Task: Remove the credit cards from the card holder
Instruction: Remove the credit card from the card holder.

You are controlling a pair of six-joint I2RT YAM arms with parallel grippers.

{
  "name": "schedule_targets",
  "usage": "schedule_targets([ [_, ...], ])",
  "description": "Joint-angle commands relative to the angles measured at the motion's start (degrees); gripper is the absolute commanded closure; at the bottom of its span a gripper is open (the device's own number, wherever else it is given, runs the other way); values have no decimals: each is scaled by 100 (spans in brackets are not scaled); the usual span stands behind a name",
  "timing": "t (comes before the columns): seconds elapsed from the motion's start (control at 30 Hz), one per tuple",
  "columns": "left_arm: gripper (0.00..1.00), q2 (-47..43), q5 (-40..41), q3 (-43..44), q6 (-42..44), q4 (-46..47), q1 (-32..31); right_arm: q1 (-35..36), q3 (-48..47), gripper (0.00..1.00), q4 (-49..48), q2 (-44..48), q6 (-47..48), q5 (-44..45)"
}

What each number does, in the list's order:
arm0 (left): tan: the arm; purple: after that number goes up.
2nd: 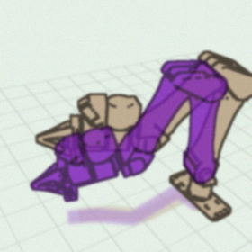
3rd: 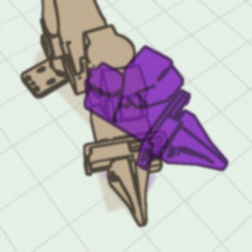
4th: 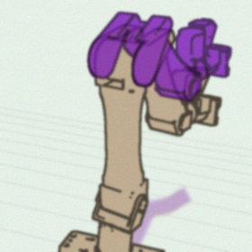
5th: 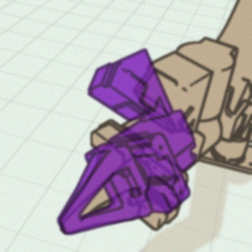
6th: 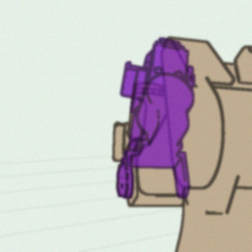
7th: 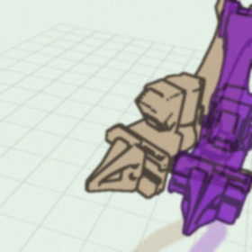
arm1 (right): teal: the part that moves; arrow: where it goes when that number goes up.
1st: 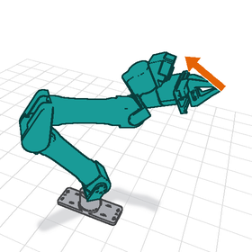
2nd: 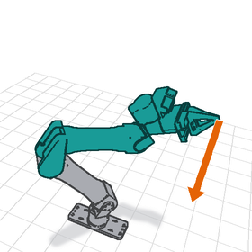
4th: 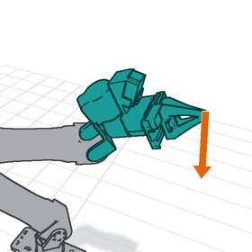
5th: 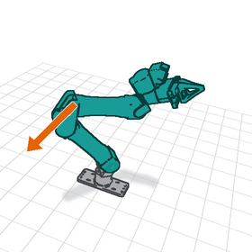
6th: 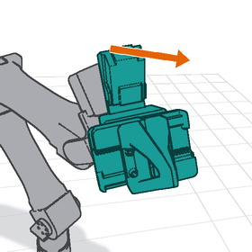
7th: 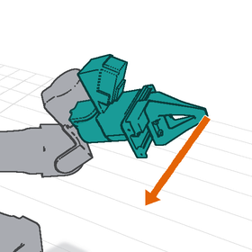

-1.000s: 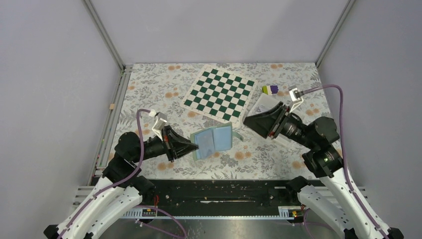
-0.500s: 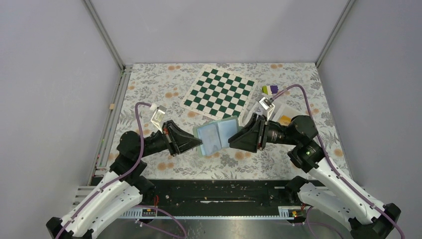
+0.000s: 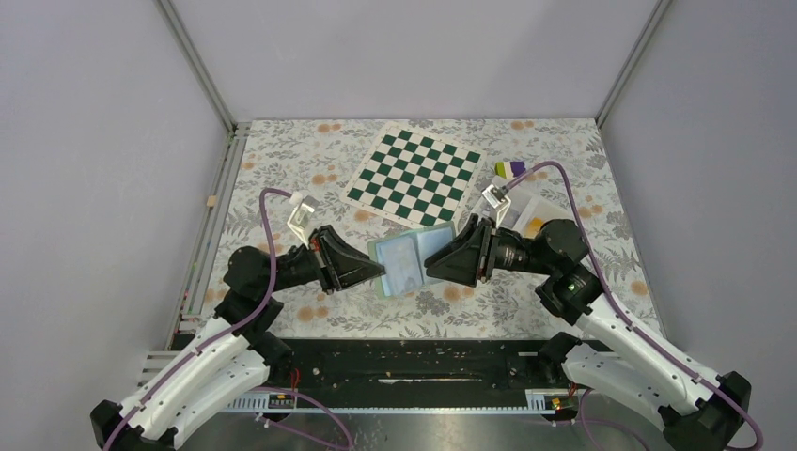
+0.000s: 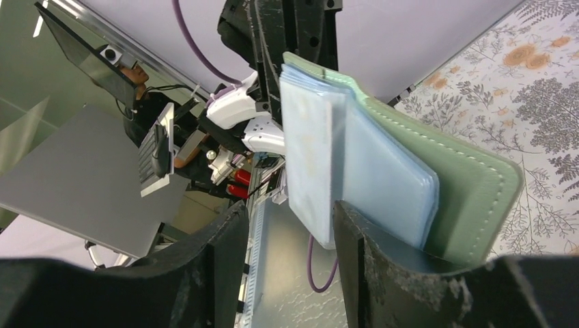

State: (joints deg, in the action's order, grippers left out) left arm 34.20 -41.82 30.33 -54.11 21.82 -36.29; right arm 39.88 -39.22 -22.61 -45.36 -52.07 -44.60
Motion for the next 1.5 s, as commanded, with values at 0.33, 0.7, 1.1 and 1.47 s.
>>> schedule_targets([
  [0.33, 100, 105, -431, 258, -3, 437, -18, 277, -96, 44, -463, -298, -75, 96],
  [0.7, 100, 5, -181, 279, 310, 31, -22, 358, -122, 49, -1149, -471, -495, -155],
  [1.1, 100, -121, 543, 413, 615, -542, -20, 777, -1245, 35, 2930, 469, 1573, 2391],
  [1.47, 100, -107, 1183, 554, 751, -1023, -20, 1918, -2364, 47, 3483, -425, 1714, 3110],
])
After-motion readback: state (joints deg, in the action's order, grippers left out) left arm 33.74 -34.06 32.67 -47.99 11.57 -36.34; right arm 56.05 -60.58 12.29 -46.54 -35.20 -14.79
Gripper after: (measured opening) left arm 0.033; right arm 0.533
